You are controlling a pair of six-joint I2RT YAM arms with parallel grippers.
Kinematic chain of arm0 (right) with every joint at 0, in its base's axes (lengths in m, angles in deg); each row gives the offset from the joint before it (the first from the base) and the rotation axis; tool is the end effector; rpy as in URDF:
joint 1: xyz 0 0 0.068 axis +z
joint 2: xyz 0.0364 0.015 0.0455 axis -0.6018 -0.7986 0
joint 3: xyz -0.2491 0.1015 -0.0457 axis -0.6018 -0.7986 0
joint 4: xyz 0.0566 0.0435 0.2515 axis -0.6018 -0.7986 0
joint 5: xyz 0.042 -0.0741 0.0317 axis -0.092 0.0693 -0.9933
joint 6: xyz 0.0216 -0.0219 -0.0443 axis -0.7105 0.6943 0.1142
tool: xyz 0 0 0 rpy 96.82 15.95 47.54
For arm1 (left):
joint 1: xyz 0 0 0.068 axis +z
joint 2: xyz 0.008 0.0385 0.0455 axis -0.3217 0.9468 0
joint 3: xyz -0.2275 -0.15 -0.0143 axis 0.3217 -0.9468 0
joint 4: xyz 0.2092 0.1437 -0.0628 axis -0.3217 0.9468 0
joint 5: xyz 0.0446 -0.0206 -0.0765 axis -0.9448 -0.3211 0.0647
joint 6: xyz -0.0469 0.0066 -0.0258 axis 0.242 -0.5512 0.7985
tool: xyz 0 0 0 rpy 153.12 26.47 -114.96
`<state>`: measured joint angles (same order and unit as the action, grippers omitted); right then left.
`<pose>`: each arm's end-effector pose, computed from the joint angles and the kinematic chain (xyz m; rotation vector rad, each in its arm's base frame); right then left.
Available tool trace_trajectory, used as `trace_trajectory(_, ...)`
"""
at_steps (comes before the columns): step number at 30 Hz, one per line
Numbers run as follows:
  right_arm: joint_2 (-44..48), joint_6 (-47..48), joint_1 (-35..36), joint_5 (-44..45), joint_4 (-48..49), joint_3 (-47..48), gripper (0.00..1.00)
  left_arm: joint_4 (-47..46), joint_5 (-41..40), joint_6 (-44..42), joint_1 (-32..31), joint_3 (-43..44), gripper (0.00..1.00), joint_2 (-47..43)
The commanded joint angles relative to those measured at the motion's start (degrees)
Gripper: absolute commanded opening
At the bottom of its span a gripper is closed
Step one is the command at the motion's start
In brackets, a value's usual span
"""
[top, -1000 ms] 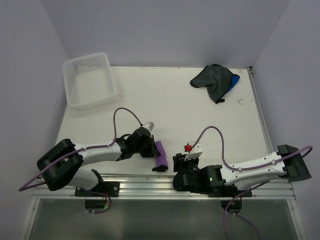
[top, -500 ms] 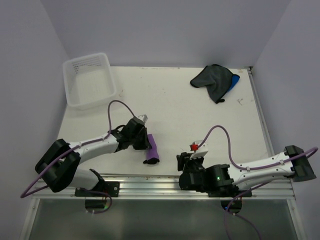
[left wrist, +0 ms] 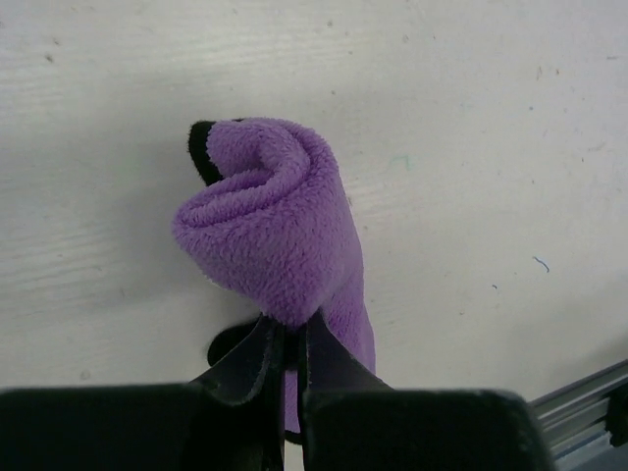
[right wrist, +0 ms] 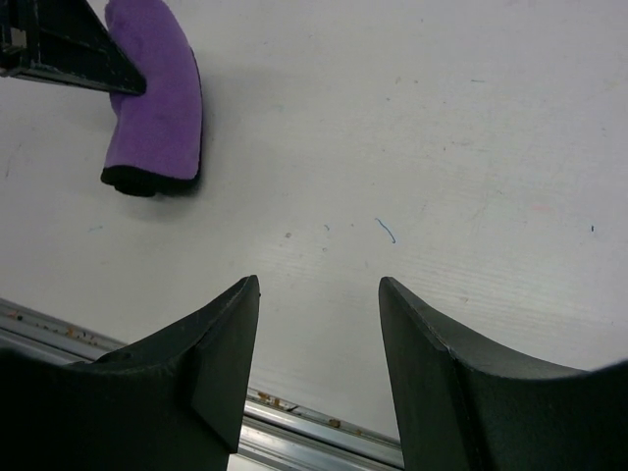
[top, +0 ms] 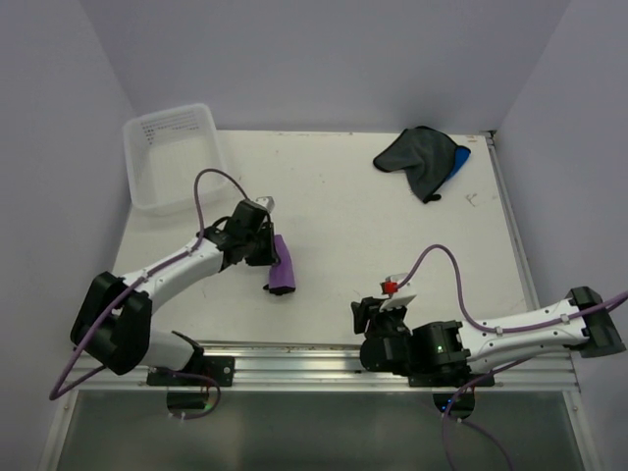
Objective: Roll the towels
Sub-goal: Place the rolled towel into the container
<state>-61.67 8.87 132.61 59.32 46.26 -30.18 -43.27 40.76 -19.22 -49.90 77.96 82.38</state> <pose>0.0168 0.1636 0.2239 -0.0725 1.9119 0.4340 0.2320 -0.1431 0.2019 -0.0537 2.6133 -0.5245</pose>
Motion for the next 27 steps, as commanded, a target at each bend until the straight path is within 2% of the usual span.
trace_trajectory(1,1.4,-0.2,0.0,4.1,-0.8,-0.1,0.56,3.5,-0.3,-4.8,3.4,3.2,0.00,-0.1)
trace_trajectory(12,2.6,-0.4,0.1,3.6,-1.4,-0.7,0.56,4.1,4.4,-9.9,10.8,4.5,0.00,1.4)
trace_trajectory(19,2.8,-0.4,0.0,3.8,-1.4,-0.7,0.56,10.5,4.4,-13.6,16.1,12.5,0.00,0.8)
trace_trajectory(27,3.2,0.0,0.0,3.4,-1.9,-0.6,0.57,13.4,6.5,-15.9,23.4,18.4,0.00,3.2)
